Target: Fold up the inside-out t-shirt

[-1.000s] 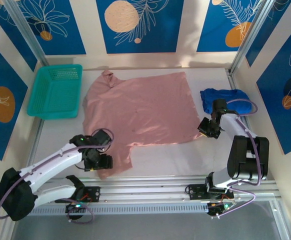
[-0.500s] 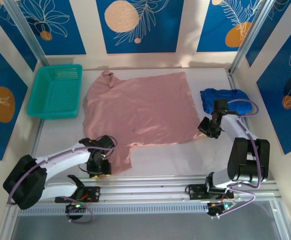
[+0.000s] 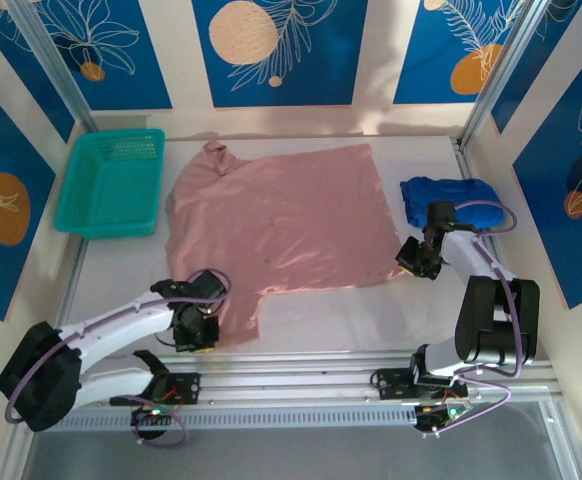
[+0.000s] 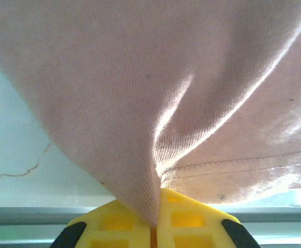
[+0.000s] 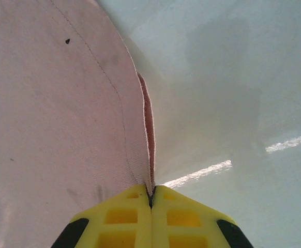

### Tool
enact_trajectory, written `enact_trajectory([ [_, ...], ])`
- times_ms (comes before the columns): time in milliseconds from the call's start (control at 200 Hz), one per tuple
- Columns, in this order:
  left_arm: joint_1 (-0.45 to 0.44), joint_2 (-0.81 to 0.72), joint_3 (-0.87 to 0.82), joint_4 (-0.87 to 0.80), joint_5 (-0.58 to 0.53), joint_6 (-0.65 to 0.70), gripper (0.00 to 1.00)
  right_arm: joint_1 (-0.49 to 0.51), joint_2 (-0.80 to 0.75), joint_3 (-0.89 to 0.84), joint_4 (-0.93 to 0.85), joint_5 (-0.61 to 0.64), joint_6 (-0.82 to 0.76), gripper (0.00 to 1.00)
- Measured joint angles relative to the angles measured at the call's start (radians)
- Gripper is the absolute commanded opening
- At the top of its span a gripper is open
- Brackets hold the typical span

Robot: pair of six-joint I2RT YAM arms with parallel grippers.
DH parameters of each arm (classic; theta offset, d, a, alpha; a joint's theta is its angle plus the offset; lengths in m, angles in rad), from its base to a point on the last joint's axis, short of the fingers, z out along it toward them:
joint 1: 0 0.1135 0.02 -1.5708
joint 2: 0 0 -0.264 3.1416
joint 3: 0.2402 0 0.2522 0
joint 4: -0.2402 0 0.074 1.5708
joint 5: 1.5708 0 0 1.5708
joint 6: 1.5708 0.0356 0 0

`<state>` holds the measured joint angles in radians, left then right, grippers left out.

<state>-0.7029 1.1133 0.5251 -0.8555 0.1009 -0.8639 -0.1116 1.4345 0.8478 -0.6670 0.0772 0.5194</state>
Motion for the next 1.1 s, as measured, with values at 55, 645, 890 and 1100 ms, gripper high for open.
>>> enact_trajectory([
  [55,0.0,-0.028,0.002,-0.003,-0.011,0.0,0.0,-0.001,-0.002,0.0,0.0,0.002,0.0,0.0],
  [645,0.418,0.132,0.539,-0.004,-0.018,0.357,0.0,-0.006,0.206,0.298,-0.018,-0.025,-0.046,0.01],
  [890,0.502,0.327,0.678,0.056,0.0,0.454,0.0,0.019,0.358,0.487,-0.031,-0.025,-0.076,0.02],
  [1100,0.541,0.403,0.732,0.08,0.004,0.484,0.0,0.046,0.48,0.606,-0.047,-0.024,-0.089,0.02],
])
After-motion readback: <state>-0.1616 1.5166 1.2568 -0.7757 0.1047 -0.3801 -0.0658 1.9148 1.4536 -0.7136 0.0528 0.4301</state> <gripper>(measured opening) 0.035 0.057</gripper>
